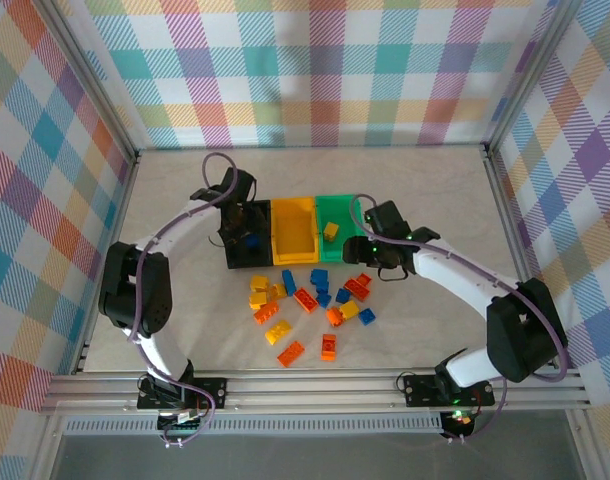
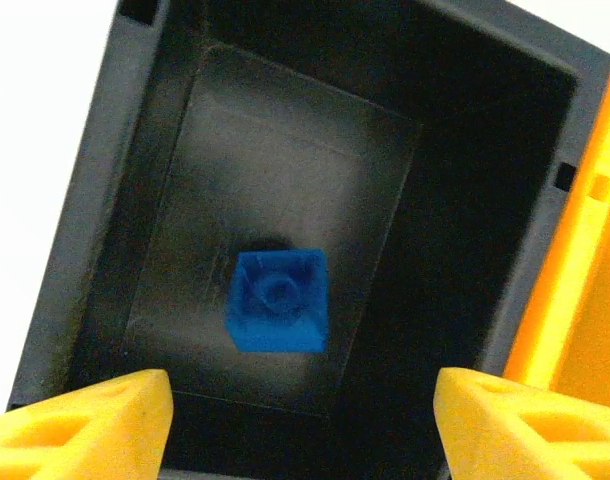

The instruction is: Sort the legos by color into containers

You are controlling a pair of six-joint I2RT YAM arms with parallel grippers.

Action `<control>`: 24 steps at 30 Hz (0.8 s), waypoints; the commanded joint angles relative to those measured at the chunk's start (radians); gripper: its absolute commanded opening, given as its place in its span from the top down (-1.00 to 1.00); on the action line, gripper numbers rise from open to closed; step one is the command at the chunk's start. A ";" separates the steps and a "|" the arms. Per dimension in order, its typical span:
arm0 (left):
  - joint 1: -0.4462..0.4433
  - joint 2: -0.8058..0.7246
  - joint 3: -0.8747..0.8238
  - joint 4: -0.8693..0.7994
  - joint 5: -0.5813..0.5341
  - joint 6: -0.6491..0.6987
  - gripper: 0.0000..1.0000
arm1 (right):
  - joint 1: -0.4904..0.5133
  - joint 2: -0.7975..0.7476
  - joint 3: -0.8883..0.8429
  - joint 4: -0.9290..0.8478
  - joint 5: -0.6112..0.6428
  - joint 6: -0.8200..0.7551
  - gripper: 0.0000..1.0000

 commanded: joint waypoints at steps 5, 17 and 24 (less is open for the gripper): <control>-0.007 -0.163 -0.019 0.035 0.100 -0.013 -0.84 | 0.003 -0.030 -0.057 -0.055 -0.047 -0.003 -0.38; -0.091 -0.626 -0.463 0.149 0.231 -0.109 -1.00 | 0.220 -0.116 -0.169 -0.148 -0.097 0.043 -0.42; -0.093 -0.784 -0.591 0.108 0.222 -0.122 -1.00 | 0.410 -0.082 -0.188 -0.163 -0.085 0.121 -0.37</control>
